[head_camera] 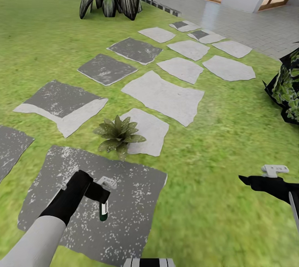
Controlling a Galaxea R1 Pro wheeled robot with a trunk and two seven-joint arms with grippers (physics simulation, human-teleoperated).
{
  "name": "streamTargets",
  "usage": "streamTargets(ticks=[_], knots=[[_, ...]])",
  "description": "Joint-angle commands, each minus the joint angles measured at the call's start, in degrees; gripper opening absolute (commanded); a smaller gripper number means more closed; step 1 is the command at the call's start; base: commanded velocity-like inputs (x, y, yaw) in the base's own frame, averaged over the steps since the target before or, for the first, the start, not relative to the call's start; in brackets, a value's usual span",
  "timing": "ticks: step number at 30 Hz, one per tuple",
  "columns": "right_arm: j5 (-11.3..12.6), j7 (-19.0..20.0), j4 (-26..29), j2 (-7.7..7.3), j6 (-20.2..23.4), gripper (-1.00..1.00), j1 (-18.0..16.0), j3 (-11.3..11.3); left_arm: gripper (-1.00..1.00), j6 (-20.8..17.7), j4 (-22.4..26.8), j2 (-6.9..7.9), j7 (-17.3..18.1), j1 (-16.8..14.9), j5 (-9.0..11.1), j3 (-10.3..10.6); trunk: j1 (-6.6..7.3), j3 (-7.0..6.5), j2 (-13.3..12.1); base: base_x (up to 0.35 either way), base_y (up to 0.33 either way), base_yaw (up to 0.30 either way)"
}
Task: Pick up the pesticide atomizer in the garden and spray insectifuge to fully cover both potted plants in the garden.
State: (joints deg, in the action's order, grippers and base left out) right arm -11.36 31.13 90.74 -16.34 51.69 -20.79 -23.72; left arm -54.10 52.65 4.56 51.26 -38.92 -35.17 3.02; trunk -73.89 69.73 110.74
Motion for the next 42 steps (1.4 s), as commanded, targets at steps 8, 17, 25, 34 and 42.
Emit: streamTargets(ticks=[8,17,25,34,42], knots=[[-0.60,0.58,0.08,0.05,0.17,1.00,-0.04,-0.01,-1.00,-0.18,0.09,0.01,0.68,-0.02,-0.60,0.09,0.01,0.04,0.02,0.000,0.000,0.000],[-0.60,0.59,0.11,0.05,0.17,1.00,-0.04,-0.01,-1.00,-0.13,0.09,0.01,0.76,-0.02,-0.60,0.06,0.01,0.04,0.02,0.000,0.000,0.000],[-0.60,0.59,0.13,0.03,0.17,1.00,-0.01,-0.02,-1.00,-0.13,0.09,0.01,0.77,-0.02,-0.60,0.06,0.01,0.02,0.02,0.000,0.000,0.000],[-0.60,0.57,0.12,0.00,0.17,1.00,0.02,-0.06,-1.00,-0.19,0.09,0.01,0.77,-0.02,-0.60,0.06,0.01,-0.51,0.02,0.000,0.000,0.000],[-0.60,0.57,0.10,-0.01,0.17,1.00,0.04,-0.08,-1.00,-0.21,0.09,0.01,0.77,-0.02,-0.60,0.06,0.01,-0.57,0.02,0.000,0.000,0.000]])
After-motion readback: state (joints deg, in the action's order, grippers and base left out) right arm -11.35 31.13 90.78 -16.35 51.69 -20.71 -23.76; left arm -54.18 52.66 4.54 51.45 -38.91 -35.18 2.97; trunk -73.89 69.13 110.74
